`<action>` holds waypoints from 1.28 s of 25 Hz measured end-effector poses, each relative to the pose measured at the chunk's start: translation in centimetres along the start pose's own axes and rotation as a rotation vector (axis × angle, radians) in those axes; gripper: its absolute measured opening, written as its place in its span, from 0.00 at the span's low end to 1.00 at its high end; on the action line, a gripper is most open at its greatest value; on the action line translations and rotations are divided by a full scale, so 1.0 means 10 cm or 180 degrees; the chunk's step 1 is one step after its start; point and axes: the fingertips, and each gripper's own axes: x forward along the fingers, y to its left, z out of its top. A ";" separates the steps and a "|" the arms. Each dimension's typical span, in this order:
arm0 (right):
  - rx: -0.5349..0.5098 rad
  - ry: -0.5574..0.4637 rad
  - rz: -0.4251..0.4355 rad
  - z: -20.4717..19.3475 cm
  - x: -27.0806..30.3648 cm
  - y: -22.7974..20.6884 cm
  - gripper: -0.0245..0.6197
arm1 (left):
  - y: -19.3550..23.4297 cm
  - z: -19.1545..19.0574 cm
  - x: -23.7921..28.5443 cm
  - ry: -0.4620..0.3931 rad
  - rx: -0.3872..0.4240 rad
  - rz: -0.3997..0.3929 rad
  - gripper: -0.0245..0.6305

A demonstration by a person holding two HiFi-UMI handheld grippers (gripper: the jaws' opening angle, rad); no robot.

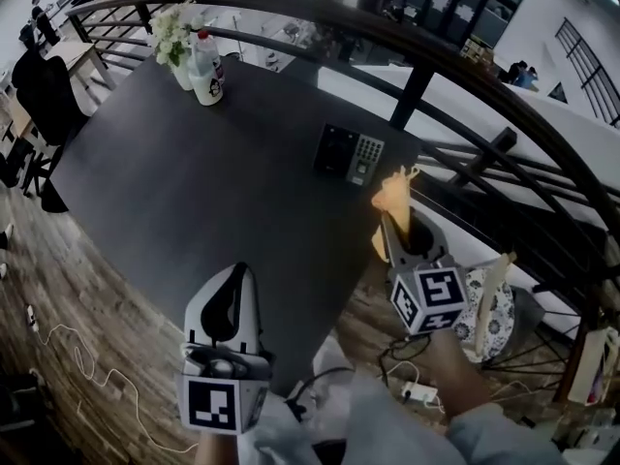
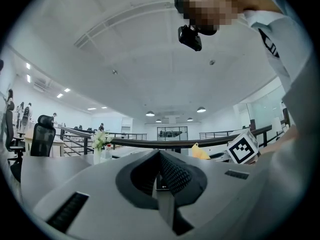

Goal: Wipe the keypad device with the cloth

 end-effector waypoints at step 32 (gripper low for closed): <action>-0.0292 0.0328 -0.0303 -0.25 1.77 -0.93 0.20 | 0.10 -0.24 0.51 0.0173 -0.0023 0.0449 0.05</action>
